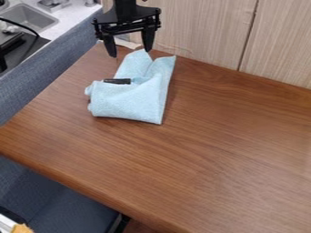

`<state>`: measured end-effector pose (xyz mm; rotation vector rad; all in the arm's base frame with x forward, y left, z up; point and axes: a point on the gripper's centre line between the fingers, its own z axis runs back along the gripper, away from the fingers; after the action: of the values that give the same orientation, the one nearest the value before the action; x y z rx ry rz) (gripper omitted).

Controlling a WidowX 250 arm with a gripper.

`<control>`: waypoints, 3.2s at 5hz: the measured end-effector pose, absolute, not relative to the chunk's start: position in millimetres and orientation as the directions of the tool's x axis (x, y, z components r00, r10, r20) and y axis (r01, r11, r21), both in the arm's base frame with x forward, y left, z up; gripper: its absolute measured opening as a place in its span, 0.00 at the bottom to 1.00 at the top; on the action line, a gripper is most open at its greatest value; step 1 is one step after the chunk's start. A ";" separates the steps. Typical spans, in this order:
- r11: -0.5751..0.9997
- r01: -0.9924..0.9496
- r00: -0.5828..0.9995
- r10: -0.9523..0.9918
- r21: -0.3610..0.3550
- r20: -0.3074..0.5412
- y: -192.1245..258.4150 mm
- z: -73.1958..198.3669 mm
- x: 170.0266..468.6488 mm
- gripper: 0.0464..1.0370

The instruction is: Move the cloth from top left to bottom right

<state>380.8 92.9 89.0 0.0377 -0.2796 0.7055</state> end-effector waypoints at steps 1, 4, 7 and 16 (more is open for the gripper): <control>0.762 -0.646 0.735 0.637 -0.046 0.231 92.3 73.8 379.2 0.96; 0.797 -0.604 0.791 0.602 -0.024 0.106 75.8 19.4 366.8 0.96; 0.778 -0.627 0.774 0.627 -0.030 0.090 74.5 -3.8 367.8 0.96; 0.987 -0.136 0.987 0.143 -0.088 0.074 -53.4 2.1 296.9 0.96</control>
<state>296.9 -53.4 2.1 -0.0833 -0.0802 0.1400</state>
